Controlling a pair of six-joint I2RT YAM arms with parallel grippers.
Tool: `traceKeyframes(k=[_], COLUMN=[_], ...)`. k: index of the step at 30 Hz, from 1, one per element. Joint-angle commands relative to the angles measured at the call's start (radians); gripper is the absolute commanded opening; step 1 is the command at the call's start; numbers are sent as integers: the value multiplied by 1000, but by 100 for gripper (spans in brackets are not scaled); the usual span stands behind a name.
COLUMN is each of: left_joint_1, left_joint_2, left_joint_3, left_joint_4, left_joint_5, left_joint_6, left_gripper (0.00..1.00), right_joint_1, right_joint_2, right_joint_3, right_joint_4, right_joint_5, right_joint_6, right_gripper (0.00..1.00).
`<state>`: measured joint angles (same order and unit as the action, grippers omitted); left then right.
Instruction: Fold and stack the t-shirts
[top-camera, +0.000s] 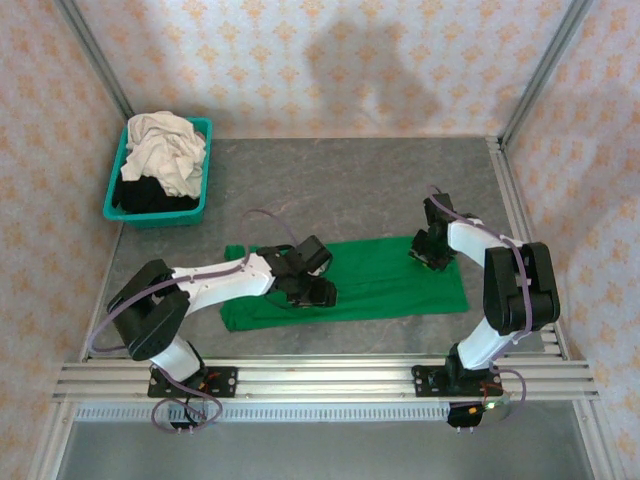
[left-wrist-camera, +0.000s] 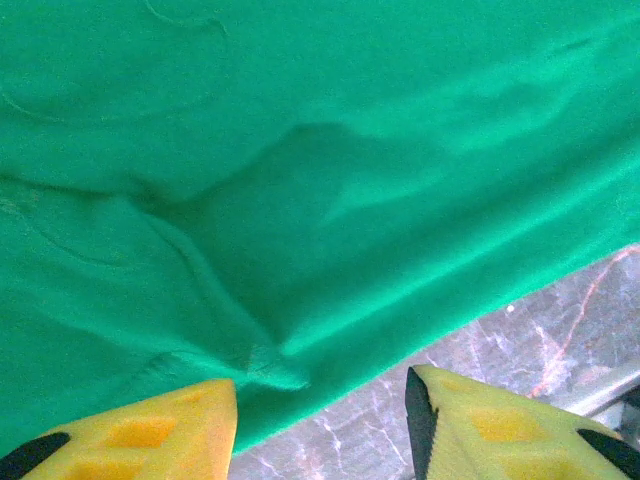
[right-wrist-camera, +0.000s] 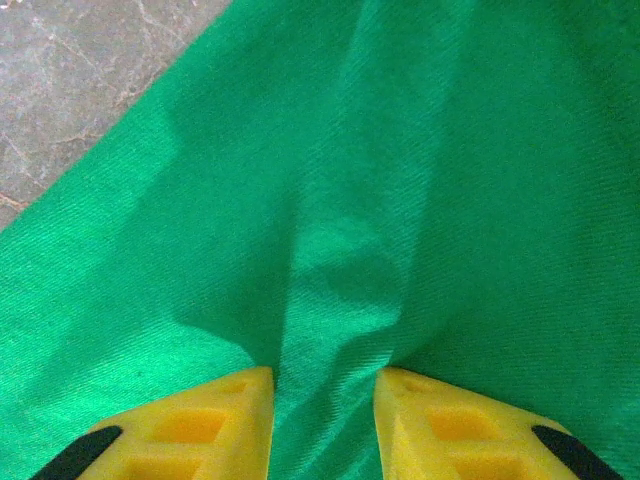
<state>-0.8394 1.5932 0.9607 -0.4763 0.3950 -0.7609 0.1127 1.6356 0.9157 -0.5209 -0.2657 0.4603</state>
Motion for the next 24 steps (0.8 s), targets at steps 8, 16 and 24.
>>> traceKeyframes(k=[8, 16, 24], left_joint_1=[100, 181, 169], left_joint_2=[-206, -60, -182], left_joint_3=[-65, -60, -188], left_joint_4=[-136, -111, -169], left_joint_5=[-136, -133, -161], left_joint_6=[19, 84, 20], left_gripper=[55, 54, 53], right_joint_1=[-9, -10, -16], right_joint_2=[31, 22, 10], right_joint_3=[-8, -15, -36], right_joint_4=[26, 29, 43], right_joint_5=[-4, -6, 15], right_joint_6=[-12, -11, -23], right_gripper=[33, 33, 33])
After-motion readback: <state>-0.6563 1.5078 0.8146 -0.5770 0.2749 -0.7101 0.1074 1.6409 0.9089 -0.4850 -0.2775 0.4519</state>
